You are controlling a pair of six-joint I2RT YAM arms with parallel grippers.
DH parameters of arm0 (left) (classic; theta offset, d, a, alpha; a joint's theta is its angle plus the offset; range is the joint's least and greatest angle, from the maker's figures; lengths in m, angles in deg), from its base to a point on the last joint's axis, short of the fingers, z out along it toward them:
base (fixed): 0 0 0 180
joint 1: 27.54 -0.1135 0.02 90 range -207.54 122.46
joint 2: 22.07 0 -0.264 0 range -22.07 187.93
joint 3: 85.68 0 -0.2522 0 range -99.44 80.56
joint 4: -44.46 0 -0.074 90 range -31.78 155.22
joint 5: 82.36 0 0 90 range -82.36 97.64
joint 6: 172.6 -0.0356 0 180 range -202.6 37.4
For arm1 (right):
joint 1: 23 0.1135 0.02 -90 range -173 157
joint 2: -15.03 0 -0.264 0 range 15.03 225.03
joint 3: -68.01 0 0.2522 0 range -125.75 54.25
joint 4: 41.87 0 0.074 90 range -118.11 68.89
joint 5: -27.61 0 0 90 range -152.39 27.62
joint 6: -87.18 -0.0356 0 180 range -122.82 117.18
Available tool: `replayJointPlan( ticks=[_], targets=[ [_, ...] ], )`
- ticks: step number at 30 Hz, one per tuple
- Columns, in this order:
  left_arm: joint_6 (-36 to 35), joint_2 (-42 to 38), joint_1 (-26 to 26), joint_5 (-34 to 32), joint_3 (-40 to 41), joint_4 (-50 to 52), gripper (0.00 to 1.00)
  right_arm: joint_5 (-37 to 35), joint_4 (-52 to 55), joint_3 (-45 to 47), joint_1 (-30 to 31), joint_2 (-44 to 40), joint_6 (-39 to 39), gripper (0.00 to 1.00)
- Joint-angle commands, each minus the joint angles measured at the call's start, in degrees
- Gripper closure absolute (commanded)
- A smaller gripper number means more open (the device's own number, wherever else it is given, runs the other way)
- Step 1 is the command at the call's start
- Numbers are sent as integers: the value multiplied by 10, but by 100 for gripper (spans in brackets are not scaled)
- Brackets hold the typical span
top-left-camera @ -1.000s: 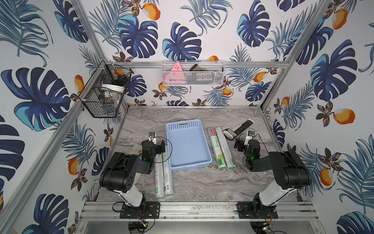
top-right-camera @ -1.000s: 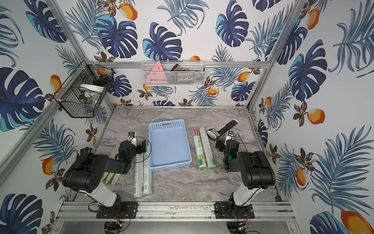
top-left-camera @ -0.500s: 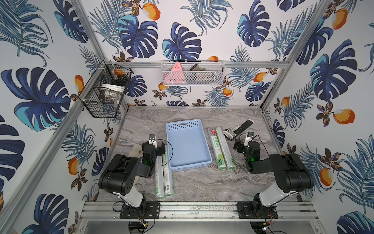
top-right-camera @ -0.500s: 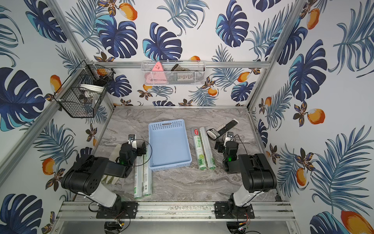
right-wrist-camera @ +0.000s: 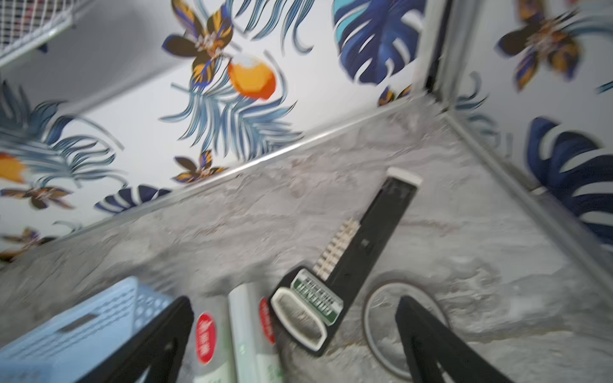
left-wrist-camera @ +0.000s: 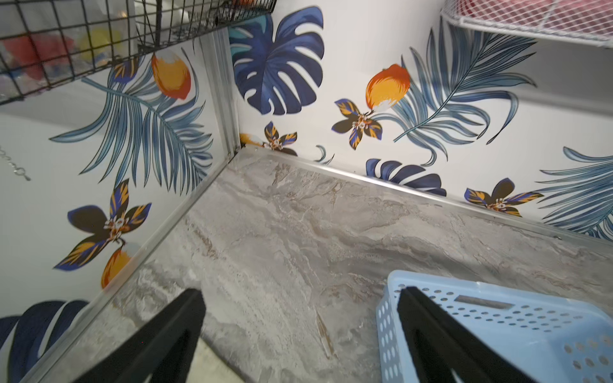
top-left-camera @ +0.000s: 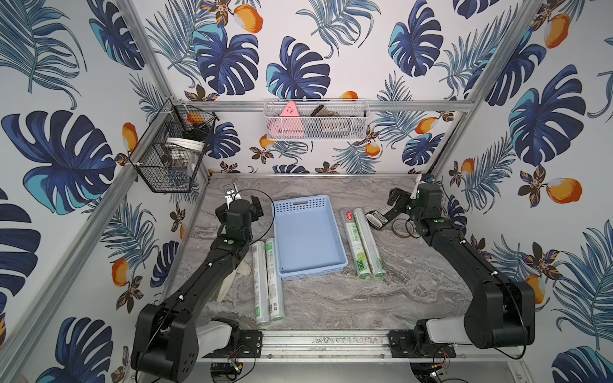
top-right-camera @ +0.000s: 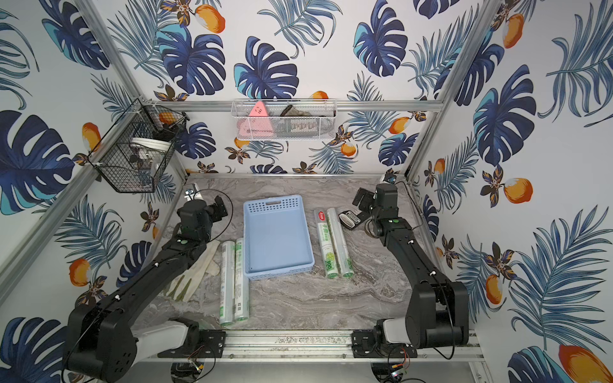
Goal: Put the plastic wrap into the basket
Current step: Pick up the plastic wrap from the center of the board.
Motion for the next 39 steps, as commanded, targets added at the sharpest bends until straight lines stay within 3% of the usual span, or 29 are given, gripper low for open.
replayJointPlan(
  ticks=[1, 5, 8, 11, 18, 25, 30, 39],
  targets=[
    [77, 8, -1, 74, -40, 192, 1, 137, 240, -55, 9, 38, -6, 10],
    [106, -48, -2, 130, 6, 155, 1, 12, 366, -93, 59, 82, 3, 14],
    [152, -86, -5, 90, 27, 175, 1, -21, 415, -105, 83, 115, 15, 21],
    [135, -107, -6, 138, 38, 172, 1, -60, 423, -98, 97, 136, 11, 27],
    [114, -146, -6, 238, 73, 121, 1, 2, 397, -92, 107, 160, 28, 31],
    [94, -122, 8, 333, 65, 96, 1, 33, 347, -93, 110, 181, 23, 32],
    [73, -90, 33, 360, 47, 104, 1, 37, 333, -106, 109, 205, 28, 35],
    [55, -78, 58, 341, 35, 132, 1, 1, 344, -132, 110, 259, 42, 39]
  ],
)
